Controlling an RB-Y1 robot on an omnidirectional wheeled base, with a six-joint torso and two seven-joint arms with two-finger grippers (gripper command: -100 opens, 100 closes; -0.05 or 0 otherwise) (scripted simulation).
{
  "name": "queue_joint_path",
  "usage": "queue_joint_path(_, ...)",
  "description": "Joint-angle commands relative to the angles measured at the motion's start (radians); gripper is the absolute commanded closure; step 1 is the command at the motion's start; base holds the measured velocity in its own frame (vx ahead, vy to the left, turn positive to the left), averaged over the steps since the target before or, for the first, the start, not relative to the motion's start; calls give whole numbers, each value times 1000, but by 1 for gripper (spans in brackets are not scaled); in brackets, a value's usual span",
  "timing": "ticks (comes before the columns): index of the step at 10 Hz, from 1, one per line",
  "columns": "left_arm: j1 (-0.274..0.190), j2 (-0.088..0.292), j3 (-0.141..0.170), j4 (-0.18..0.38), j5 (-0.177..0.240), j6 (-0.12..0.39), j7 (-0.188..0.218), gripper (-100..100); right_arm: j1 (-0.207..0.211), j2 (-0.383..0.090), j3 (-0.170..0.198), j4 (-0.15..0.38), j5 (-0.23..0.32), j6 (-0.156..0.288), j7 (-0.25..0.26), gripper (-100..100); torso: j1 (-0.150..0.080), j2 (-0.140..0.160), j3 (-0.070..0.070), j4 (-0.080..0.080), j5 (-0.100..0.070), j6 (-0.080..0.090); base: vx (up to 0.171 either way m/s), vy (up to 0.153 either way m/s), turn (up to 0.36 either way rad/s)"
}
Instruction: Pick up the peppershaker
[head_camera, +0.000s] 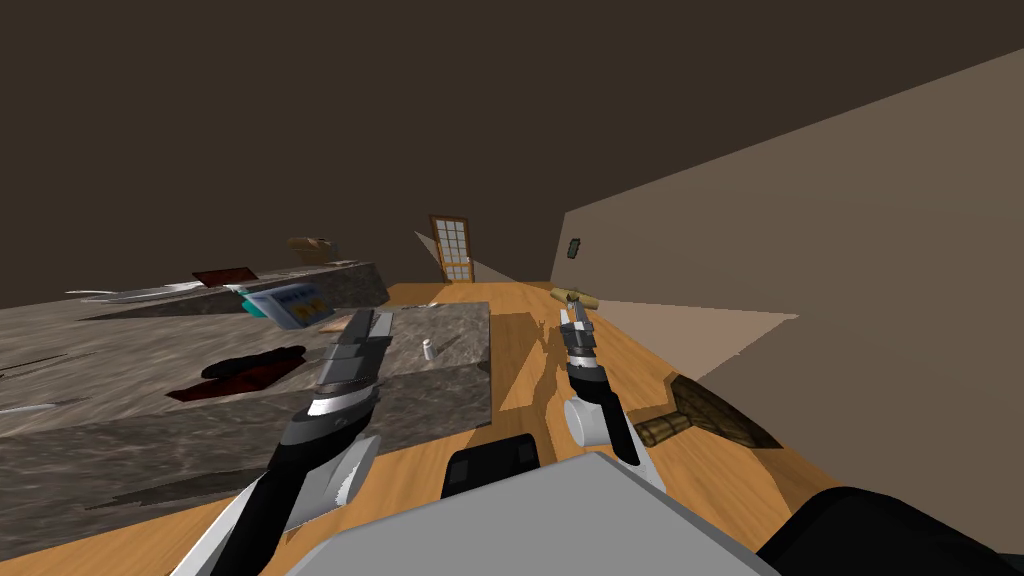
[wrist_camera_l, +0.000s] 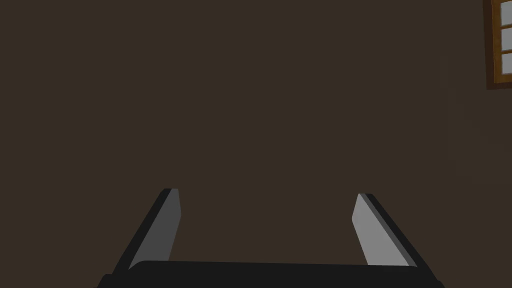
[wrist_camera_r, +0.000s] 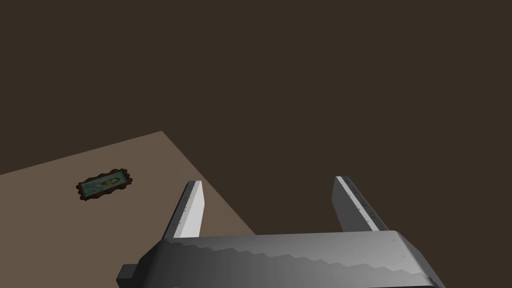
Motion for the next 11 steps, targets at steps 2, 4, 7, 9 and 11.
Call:
queue_joint_path(2,-19,21,4,51,-30,-9,-37,-100,0,0,0,0,0,0,0,0,0,0,0,0,0,0,-88,66,-8)
queue_joint_path(4,-34,30,7,94,-55,-18,-67,-100,0,0,0,0,0,0,0,0,0,-1,0,0,0,0,-83,73,-12)
queue_joint_path(7,-55,43,13,157,-93,-33,-113,-100,0,0,0,0,0,0,0,0,0,-2,-1,0,0,0,-70,64,-16)
queue_joint_path(9,-67,53,18,197,-118,-42,-142,-100,0,0,0,0,0,0,0,0,-1,-2,-1,0,0,0,-75,54,-16)
queue_joint_path(11,-77,65,23,235,-142,-48,-171,-100,0,0,0,0,0,0,0,0,-1,-3,-1,0,0,0,-50,52,-22)
